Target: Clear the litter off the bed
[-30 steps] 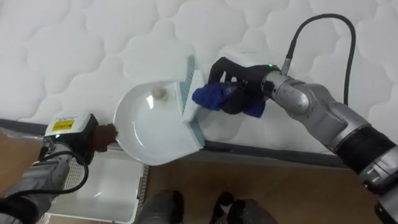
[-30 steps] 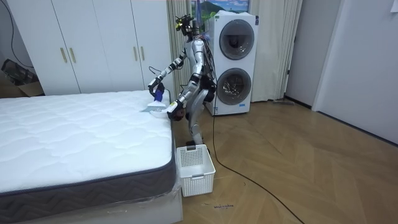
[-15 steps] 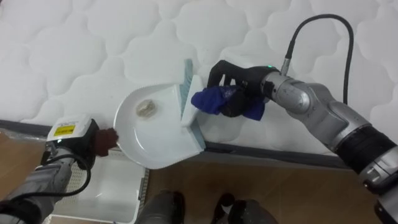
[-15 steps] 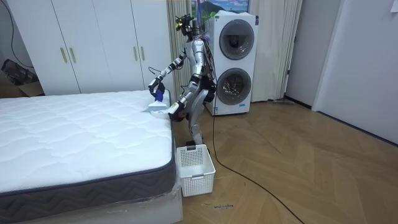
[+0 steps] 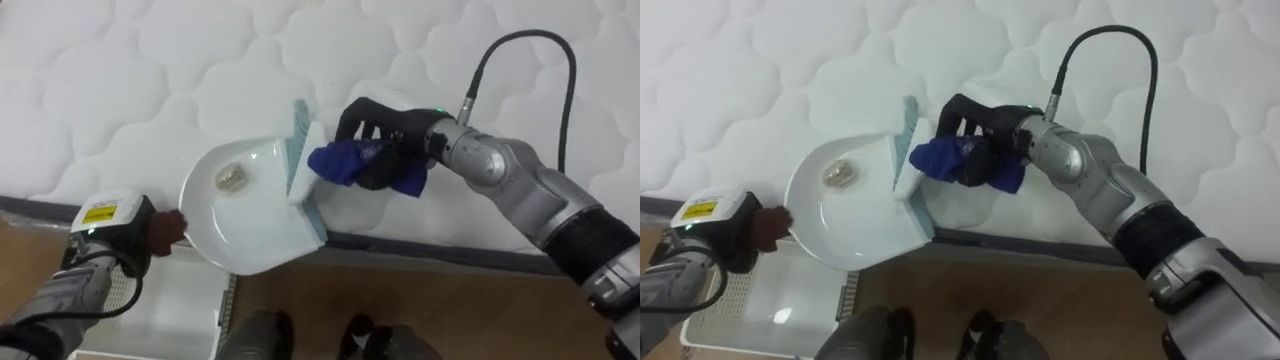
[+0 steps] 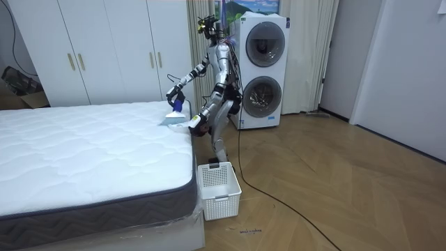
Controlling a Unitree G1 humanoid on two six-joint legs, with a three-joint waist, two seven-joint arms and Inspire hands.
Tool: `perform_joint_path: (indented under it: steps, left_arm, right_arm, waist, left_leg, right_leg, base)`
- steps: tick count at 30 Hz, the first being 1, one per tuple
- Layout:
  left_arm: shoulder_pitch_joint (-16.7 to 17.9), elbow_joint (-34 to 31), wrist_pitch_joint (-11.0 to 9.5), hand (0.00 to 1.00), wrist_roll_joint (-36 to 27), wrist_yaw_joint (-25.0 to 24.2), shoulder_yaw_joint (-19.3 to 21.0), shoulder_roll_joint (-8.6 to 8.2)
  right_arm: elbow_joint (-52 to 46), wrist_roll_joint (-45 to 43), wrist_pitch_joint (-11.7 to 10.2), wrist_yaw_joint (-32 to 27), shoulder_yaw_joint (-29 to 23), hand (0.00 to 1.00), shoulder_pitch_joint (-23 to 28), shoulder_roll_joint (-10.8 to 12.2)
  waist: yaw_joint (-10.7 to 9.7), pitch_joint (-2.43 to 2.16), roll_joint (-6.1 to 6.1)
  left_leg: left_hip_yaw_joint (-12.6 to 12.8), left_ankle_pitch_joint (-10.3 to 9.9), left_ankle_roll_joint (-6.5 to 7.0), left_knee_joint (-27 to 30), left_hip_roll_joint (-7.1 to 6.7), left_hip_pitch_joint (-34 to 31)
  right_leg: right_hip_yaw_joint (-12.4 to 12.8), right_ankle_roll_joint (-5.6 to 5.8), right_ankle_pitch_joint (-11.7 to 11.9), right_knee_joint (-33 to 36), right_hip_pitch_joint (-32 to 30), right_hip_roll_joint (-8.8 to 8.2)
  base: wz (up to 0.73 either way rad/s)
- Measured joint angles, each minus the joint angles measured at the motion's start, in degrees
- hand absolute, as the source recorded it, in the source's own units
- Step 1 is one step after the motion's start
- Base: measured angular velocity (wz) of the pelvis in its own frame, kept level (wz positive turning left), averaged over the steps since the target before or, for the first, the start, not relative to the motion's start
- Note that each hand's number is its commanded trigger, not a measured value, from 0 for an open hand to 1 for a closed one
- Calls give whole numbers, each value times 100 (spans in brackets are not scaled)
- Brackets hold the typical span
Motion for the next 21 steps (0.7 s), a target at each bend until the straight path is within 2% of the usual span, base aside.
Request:
perform_joint_path:
  steps: [6, 8, 9, 12, 16, 20, 21]
  left_arm:
    - [3, -43, -19, 100, 7, 127, 94, 4]
    - [4, -61, -32, 100, 20, 211, 174, 5]
    - [4, -73, -38, 100, 20, 236, 202, 5]
    - [42, -242, -82, 100, 12, 445, 432, -10]
    - [124, -622, -250, 100, 21, 762, 858, -51]
    - [439, -921, -256, 100, 12, 1010, 1151, -140]
    - [590, -1048, -225, 100, 2, 1028, 1241, -232]
  right_arm:
    - [83, 12, -233, -330, -428, 100, 545, -224]
    - [227, 32, -319, -473, -635, 59, 747, -237]
    - [275, 76, -323, -494, -683, 0, 794, -241]
    - [509, 270, -425, -602, -984, 0, 950, -282]
    - [1167, 720, -433, -799, -1505, 0, 1087, -277]
    - [1251, 1146, -431, -1080, -2100, 0, 1482, -276]
    - [1260, 1233, -431, -1200, -2255, 0, 1614, -262]
  waist:
    - [-78, -9, -13]
    - [-117, -9, -13]
    - [-122, -10, -14]
    - [-152, -19, 0]
    - [-152, -40, 36]
    - [-156, -113, 163]
    - [-169, -153, 219]
  left_leg:
    - [-14, -3, 5, -7, -7, 39]
    - [-3, -2, 5, -34, -16, 87]
    - [4, 0, 8, -48, -20, 112]
    - [76, 9, 22, -97, -30, 207]
    - [85, 8, 21, -200, -12, 450]
    - [109, 5, 26, -381, -32, 797]
    - [95, 5, 26, -486, -77, 930]
  right_leg:
    - [3, 23, 5, -9, 56, 1]
    - [10, 25, 5, -17, 91, -2]
    - [16, 25, 6, -19, 104, -5]
    - [58, 28, 7, -7, 149, -31]
    - [59, 62, 13, -149, 411, 16]
    - [38, 106, 25, -326, 750, 27]
    - [40, 142, 22, -389, 873, 17]
  base:
    - [2]
    - [0]
    - [0]
    - [-6]
    - [0]
    - [1]
    - [8]
